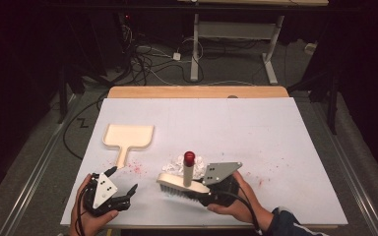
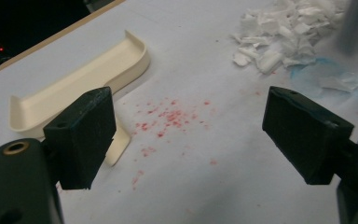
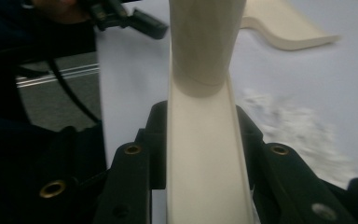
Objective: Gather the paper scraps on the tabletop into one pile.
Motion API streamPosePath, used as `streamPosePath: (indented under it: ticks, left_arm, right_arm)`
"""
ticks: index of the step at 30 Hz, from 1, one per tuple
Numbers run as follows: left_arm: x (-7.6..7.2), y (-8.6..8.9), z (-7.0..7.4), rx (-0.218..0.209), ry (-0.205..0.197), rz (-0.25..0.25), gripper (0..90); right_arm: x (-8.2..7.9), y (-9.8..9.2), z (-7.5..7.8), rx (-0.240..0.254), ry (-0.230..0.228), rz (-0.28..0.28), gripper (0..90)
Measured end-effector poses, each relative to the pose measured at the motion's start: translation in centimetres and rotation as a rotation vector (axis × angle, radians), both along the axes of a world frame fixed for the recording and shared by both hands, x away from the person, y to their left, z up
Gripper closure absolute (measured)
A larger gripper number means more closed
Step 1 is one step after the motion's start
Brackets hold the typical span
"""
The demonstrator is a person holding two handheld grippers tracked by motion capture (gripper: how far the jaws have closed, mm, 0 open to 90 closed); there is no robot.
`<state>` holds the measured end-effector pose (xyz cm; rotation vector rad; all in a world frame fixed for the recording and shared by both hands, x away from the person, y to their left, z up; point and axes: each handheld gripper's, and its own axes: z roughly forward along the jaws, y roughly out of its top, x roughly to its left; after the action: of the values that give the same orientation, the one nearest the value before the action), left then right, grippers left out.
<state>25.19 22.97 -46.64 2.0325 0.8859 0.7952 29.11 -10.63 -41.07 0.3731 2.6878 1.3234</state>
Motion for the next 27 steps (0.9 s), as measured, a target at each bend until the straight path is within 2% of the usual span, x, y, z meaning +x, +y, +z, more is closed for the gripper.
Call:
streamPosePath:
  ticks: [1,5,7,8,9,11,13,15,16,22,27]
  left_arm:
    - [-0.1,0.3,0.0,-0.006,-0.003,0.011,16.5]
    - [-0.1,1.0,0.0,-0.043,-0.002,0.04,16.5]
    - [-0.1,1.0,0.0,-0.043,0.001,0.038,16.5]
    - [-0.1,0.9,-0.1,-0.043,0.0,0.033,16.5]
    - [0.0,0.7,-0.1,-0.037,0.005,0.026,16.5]
    - [0.0,0.5,-0.3,-0.025,0.014,0.014,16.5]
    - [0.1,0.1,-0.5,-0.011,0.023,0.001,16.5]
    - [0.1,-0.1,-0.5,-0.003,0.028,-0.009,16.5]
    - [0.2,-0.2,-0.5,0.001,0.027,-0.013,16.5]
    - [0.2,-0.5,-0.7,0.014,0.033,-0.025,16.5]
    - [0.2,-0.7,-0.7,0.027,0.03,-0.031,16.5]
  right_arm:
    - [0.0,0.0,0.0,0.0,0.0,0.0,67.8]
    - [0.1,1.7,-1.8,-0.04,0.058,0.034,67.8]
    - [0.4,2.1,-2.5,-0.065,0.053,0.034,67.8]
    - [0.6,2.1,-2.6,-0.055,0.037,0.026,67.9]
    - [0.9,2.0,-2.5,-0.066,0.029,0.012,67.8]
    - [1.7,1.2,-2.3,-0.076,0.015,-0.025,67.8]
    - [2.4,0.4,-2.0,-0.1,-0.035,-0.085,67.8]
    - [3.2,-0.6,-1.5,-0.08,-0.034,-0.127,67.8]
    - [3.5,-1.1,-1.0,-0.058,-0.028,-0.136,67.8]
    - [3.6,-3.8,1.9,0.005,-0.07,-0.177,67.8]
    - [3.1,-6.8,3.1,0.01,-0.078,-0.207,67.7]
